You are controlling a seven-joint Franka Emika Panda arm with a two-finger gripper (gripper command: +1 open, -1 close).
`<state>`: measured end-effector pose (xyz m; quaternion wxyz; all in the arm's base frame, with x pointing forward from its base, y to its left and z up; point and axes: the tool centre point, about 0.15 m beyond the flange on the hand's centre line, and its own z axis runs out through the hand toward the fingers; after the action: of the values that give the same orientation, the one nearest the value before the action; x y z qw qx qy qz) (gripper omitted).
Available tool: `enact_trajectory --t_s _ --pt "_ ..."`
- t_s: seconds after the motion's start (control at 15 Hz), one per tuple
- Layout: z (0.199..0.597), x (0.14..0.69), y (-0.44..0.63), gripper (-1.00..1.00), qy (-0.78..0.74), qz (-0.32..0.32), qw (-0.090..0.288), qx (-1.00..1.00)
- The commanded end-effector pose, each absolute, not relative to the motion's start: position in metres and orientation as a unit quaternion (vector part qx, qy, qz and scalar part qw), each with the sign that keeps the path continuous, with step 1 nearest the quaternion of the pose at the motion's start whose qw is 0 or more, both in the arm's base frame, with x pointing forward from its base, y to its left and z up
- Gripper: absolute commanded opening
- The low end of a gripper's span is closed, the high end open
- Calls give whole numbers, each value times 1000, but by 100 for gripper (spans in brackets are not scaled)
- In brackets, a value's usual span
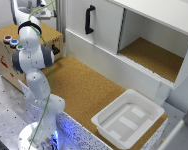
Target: Move the green light switch to turn on the green light
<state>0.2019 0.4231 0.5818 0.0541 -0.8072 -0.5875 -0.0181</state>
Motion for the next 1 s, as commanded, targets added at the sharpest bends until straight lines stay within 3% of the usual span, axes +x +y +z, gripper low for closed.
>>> enact_trajectory --t_s 0.0,0.27,0.53,0.93 --pt "551 171 445 -100 -649 7 26 -760" --pt "533 189 445 -100 -625 -12 7 -781" --pt "508 202 435 -100 -571 -12 33 -820" --pt "478 203 445 -100 -540 -10 31 -841"
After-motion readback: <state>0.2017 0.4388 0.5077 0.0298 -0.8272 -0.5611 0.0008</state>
